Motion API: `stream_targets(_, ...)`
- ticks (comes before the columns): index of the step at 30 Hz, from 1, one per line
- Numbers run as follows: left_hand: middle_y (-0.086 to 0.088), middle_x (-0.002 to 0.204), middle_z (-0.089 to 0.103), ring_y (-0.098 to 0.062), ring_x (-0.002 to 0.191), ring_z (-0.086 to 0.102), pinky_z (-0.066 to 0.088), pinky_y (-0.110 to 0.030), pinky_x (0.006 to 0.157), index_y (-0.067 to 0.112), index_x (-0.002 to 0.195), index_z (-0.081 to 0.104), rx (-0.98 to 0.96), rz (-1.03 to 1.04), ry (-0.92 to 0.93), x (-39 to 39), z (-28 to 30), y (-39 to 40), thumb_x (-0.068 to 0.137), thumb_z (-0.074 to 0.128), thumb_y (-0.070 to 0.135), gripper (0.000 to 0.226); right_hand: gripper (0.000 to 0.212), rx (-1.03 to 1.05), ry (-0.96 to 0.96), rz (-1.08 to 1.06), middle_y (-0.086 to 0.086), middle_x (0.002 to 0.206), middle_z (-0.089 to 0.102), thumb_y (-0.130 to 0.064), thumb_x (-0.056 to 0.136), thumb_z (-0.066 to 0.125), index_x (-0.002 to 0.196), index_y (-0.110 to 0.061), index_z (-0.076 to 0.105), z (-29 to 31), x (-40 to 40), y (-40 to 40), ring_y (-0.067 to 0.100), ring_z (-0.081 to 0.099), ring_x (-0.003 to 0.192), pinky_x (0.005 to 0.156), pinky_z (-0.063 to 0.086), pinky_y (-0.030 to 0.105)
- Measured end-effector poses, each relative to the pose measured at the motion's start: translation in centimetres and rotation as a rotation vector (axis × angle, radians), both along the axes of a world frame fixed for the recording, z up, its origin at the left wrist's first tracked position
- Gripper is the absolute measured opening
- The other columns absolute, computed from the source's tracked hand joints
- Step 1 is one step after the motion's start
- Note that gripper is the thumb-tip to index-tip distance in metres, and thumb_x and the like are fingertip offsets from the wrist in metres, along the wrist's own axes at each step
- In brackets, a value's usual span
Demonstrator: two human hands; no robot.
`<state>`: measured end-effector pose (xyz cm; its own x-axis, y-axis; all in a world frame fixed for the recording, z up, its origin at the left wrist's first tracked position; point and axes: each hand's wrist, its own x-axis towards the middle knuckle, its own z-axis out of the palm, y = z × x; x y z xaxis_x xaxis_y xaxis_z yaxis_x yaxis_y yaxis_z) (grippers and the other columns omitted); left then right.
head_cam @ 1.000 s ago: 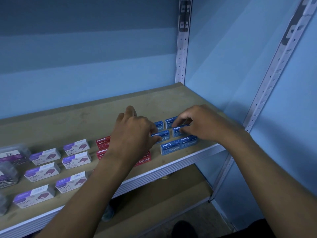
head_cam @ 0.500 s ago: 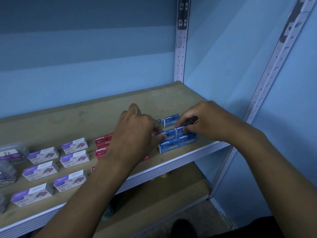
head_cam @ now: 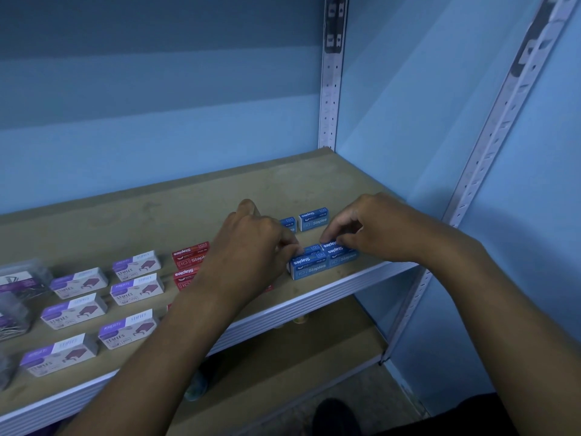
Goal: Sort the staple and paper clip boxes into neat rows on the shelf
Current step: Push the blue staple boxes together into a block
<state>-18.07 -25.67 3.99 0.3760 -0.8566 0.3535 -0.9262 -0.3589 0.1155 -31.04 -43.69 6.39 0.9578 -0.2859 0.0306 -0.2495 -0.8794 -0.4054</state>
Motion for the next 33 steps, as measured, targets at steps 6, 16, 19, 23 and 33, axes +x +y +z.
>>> stream_targets(6, 0.017, 0.089, 0.072, -0.014, 0.091, 0.039, 0.041, -0.030, 0.072, 0.039, 0.099, 0.075, -0.001, 0.008, 0.046, -0.5, -0.2, -0.1, 0.079, 0.048, 0.075, 0.049, 0.032, 0.109, 0.105, 0.018, -0.021, 0.109, 0.067, -0.022, 0.087, 0.069, 0.112, -0.042, 0.070, 0.0, -0.5, 0.0, -0.001, 0.063, 0.098, 0.087, 0.051, 0.021)
stream_targets(16, 0.016, 0.093, 0.071, -0.013, 0.094, 0.037, 0.032, -0.028, 0.071, 0.036, 0.105, 0.074, -0.004, 0.017, 0.033, -1.2, -0.3, -0.2, 0.078, 0.062, 0.064, 0.039, 0.031, 0.034, 0.083, 0.006, -0.021, 0.093, 0.069, -0.016, 0.080, 0.078, 0.106, -0.033, 0.076, -0.6, -0.1, 0.0, -0.008, 0.060, 0.081, 0.069, 0.040, 0.008)
stream_targets(19, 0.017, 0.092, 0.072, -0.014, 0.094, 0.038, 0.030, -0.027, 0.071, 0.036, 0.102, 0.074, -0.007, 0.015, 0.026, -1.1, -0.2, -0.1, 0.078, 0.058, 0.068, 0.042, 0.032, 0.064, 0.082, 0.002, -0.023, 0.097, 0.069, -0.022, 0.081, 0.077, 0.109, -0.037, 0.075, -0.5, -0.3, 0.0, -0.009, 0.061, 0.085, 0.075, 0.045, 0.011)
stream_targets(23, 0.016, 0.089, 0.073, -0.016, 0.091, 0.043, 0.036, -0.028, 0.073, 0.034, 0.097, 0.075, -0.097, 0.047, 0.008, -0.1, 0.2, -0.2, 0.074, 0.051, 0.079, 0.055, 0.030, 0.082, -0.042, -0.088, -0.022, 0.102, 0.066, -0.027, 0.085, 0.071, 0.111, -0.042, 0.070, 0.1, -0.3, -0.4, -0.005, 0.062, 0.091, 0.079, 0.047, 0.016)
stream_targets(33, 0.009, 0.125, 0.066, -0.026, 0.128, 0.038, 0.040, -0.040, 0.095, 0.030, 0.120, 0.066, -0.037, 0.245, -0.058, 1.6, 0.6, -0.6, 0.086, 0.060, 0.056, 0.044, 0.047, 0.010, -0.227, -0.087, -0.009, 0.127, 0.054, -0.020, 0.089, 0.071, 0.130, -0.041, 0.061, -1.1, 2.9, -1.2, 0.005, 0.049, 0.109, 0.090, 0.034, 0.018)
